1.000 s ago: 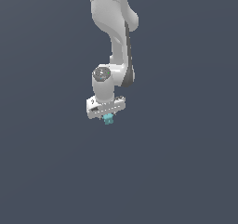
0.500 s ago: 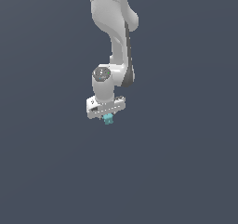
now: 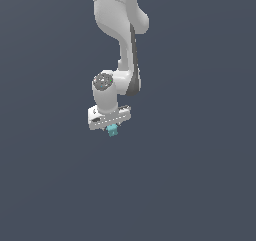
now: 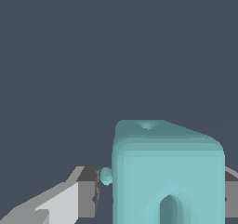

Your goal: Pick up the object and move it to a goal position.

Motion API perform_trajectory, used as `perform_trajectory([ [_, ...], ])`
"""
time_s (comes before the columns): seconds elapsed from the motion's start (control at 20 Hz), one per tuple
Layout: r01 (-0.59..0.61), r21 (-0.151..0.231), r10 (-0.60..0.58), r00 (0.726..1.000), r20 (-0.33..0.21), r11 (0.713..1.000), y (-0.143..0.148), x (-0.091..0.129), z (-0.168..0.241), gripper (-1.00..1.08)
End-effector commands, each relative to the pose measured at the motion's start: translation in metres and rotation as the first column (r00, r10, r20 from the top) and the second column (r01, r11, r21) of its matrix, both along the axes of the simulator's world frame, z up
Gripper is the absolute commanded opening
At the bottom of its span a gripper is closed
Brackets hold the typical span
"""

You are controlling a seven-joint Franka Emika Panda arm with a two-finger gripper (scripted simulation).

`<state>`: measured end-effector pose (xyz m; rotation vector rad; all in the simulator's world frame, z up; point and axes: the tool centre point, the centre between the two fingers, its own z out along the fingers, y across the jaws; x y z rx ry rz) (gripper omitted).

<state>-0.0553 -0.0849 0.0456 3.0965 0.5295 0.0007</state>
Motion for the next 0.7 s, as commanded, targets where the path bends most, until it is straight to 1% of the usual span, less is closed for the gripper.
perform_trajectory([
  [0.0,0.000,0.000,0.000,1.000,0.000,1.000,-0.010,0.008,0.002,-1.00],
  [0.3,0.000,0.000,0.000,1.000,0.000,1.000,-0.027,0.020,0.004,-1.00],
  [0.65,0.000,0.000,0.000,1.000,0.000,1.000,-0.028,0.023,0.004,-1.00],
])
